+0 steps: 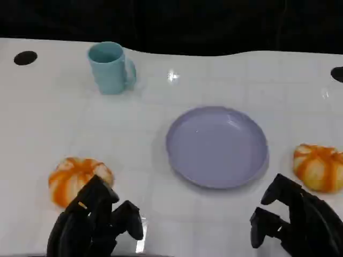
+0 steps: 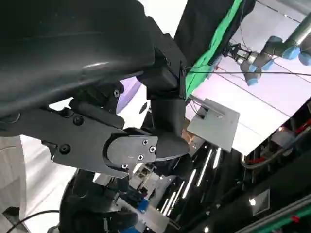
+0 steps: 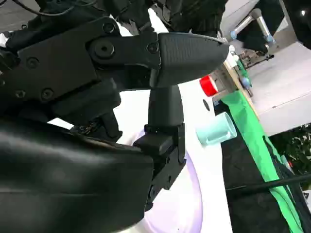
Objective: Grasp the bread from the table and place it into the plate.
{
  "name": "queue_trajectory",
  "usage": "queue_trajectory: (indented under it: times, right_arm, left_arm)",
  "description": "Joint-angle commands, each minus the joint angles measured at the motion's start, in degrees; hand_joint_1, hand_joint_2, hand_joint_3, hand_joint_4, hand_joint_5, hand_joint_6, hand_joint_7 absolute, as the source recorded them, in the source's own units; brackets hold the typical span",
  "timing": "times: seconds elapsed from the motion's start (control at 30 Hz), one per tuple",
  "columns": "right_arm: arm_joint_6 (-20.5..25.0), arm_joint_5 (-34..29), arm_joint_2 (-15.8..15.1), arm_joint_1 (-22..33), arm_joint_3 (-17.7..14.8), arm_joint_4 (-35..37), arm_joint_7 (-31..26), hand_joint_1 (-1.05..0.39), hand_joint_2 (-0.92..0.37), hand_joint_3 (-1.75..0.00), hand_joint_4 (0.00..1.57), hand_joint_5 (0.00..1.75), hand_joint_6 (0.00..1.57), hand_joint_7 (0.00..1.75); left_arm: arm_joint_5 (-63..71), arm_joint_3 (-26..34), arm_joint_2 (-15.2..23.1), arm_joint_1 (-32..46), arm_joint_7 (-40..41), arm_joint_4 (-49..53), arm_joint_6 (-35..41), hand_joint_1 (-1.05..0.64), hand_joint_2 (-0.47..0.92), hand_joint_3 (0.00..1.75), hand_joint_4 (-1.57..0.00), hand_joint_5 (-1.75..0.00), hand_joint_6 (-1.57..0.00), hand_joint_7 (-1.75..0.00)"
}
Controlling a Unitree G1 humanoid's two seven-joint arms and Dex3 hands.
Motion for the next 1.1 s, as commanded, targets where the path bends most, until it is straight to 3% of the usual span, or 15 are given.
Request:
queue_trajectory:
  times: [0.03,0.63,0.87,0.9,1.0,1.1]
  right_arm:
    - [-0.22,0.72,-0.62,-0.03,-0.52,-0.09,0.26,-0.57,-0.91,-0.47,0.77,1.75,0.49,1.73]
    - [-0.23,0.23,-0.77,-0.03,-0.38,-0.3,0.0,-0.57,-0.91,-0.49,0.78,1.75,0.5,1.72]
    - [-0.5,0.28,-0.43,-0.11,-0.27,-0.02,0.0,-0.58,-0.9,-0.49,0.78,1.75,0.5,1.73]
    - [-0.45,0.21,-0.44,-0.09,-0.2,-0.08,-0.07,-0.58,-0.9,-0.49,0.78,1.75,0.5,1.73]
    - [-0.27,0.15,-0.49,-0.08,-0.08,-0.25,-0.24,-0.58,-0.9,-0.49,0.78,1.75,0.5,1.72]
    - [0.11,0.05,-0.36,-0.06,0.07,-0.67,-0.89,-0.58,-0.9,-0.49,0.78,1.75,0.5,1.72]
  left_arm:
    - [0.03,0.55,1.0,0.01,-0.29,-0.15,0.15,-0.53,0.92,0.38,-0.81,-1.75,-0.61,-1.7]
    - [0.35,0.66,1.01,-0.21,-0.66,0.29,-0.56,-0.54,0.92,0.38,-0.8,-1.75,-0.61,-1.68]
    - [2.31,0.61,1.48,-0.12,0.46,-1.25,-1.9,-0.54,0.92,0.39,-0.78,-1.75,-0.54,-1.65]
    - [4.04,0.34,1.98,0.11,1.17,-2.03,-2.64,-0.55,0.92,0.38,-0.71,-1.74,-0.54,-1.46]
    - [8.3,-0.24,2.87,0.8,2.85,-4.4,-4.54,-0.56,0.92,0.38,-0.62,-1.68,-0.51,-1.23]
    - [14.81,-1.08,3.64,1.71,5.89,-8.03,-8.71,-0.55,0.92,0.24,-0.54,-1.25,-0.58,-0.59]
